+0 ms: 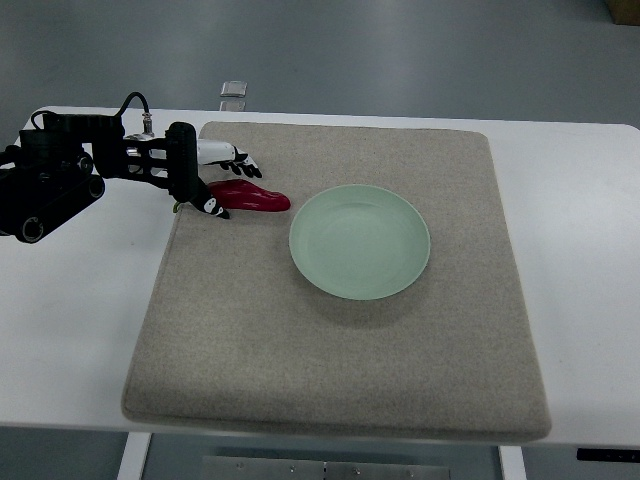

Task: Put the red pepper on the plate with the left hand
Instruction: 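Lower the left hand over the red pepper beside the plate, then close the left hand fingers around the red pepper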

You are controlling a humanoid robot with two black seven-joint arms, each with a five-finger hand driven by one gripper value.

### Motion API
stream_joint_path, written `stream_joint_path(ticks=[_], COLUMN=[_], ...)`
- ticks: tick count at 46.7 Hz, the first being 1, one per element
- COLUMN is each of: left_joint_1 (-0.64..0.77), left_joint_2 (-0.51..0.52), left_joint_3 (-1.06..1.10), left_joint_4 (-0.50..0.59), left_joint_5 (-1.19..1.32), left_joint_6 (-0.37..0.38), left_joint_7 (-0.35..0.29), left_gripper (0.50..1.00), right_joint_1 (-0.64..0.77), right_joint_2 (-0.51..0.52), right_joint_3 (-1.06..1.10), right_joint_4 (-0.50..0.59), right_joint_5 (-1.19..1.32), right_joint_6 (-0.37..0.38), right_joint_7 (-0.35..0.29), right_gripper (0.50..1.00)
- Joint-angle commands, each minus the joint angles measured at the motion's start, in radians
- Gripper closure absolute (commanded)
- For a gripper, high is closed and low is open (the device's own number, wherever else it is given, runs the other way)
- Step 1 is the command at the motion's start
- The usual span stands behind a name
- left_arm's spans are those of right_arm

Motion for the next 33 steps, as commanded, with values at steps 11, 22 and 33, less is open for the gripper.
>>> stream_joint_path(ticks=[11,22,33], left_joint_1=[0.001,0.003,-0.002], left_joint_2=[-0.013,-0.013,-0.007], left_joint_3=[0.000,0.000,0.000], left_joint_4=[0.000,0.000,0.002], left_joint_5=[0.001,0.001,-0.001], left_joint_6=[0.000,0.000,0.000], left_joint_7=[0.001,0.001,0.000], left_gripper=[0.767,0.836,0.909], right_joint_1=[0.000,0.000,0.000], right_joint_2=[0.000,0.000,0.000], right_joint_3=[0.000,0.000,0.000], right_joint_4=[0.000,0.000,0.000], right_joint_5=[0.000,0.000,0.000], right_joint_6=[0.000,0.000,0.000], right_joint_7=[0.000,0.000,0.000], right_gripper=[0.572,0.572,0.572])
